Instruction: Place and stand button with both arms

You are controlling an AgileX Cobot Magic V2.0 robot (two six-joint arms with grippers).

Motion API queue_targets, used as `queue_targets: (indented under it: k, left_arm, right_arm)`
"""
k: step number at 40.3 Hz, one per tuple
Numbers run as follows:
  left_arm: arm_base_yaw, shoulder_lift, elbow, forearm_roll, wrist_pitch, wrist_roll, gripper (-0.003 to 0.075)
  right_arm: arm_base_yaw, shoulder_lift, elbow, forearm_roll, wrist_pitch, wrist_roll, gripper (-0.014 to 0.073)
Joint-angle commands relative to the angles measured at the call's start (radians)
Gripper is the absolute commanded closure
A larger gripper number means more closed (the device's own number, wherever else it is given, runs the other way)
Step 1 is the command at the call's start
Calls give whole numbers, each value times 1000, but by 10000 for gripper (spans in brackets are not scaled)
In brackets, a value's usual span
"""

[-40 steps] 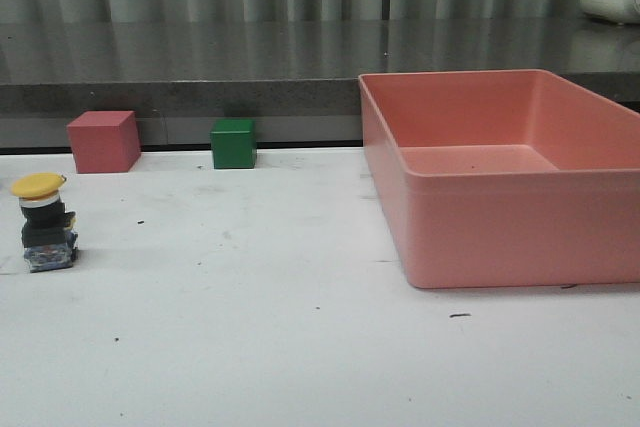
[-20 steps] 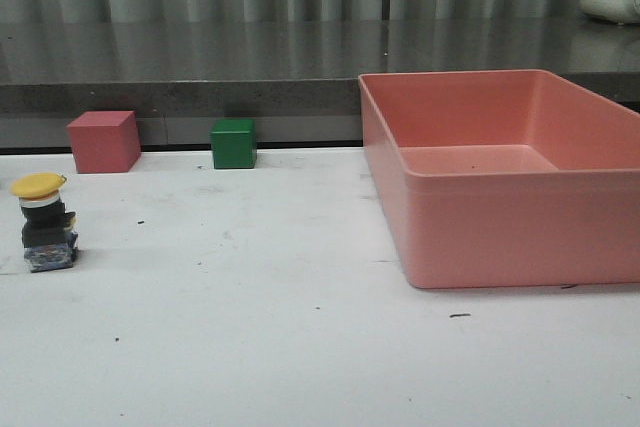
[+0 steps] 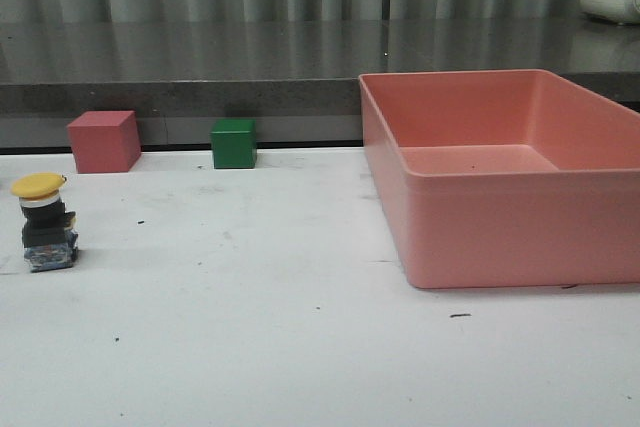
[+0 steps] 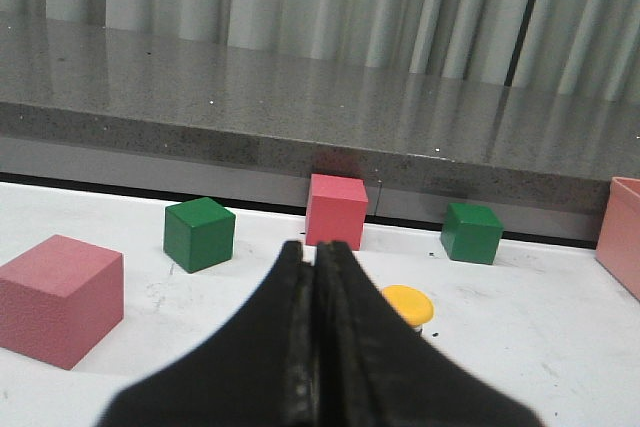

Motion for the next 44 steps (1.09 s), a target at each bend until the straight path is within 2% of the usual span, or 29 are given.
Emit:
queue_targets:
  k: [1, 24, 28, 35, 44]
  left_arm:
    - [-6, -25, 16, 1, -87, -1, 740]
    - [-6, -25, 16, 1, -87, -1, 740]
    - [-6, -25, 16, 1, -87, -1, 740]
    - [-6, -25, 16, 1, -87, -1, 740]
    - [-6, -25, 16, 1, -87, -1, 740]
  right_arm:
    - [-4, 10, -21, -5, -72, -10, 662]
    - [-4, 1, -10, -5, -76, -10, 662]
    - [-38, -31, 32, -5, -98, -10, 662]
    - [-161, -136, 212, 64, -354, -10, 662]
    - [-359, -289, 522, 102, -678, -10, 662]
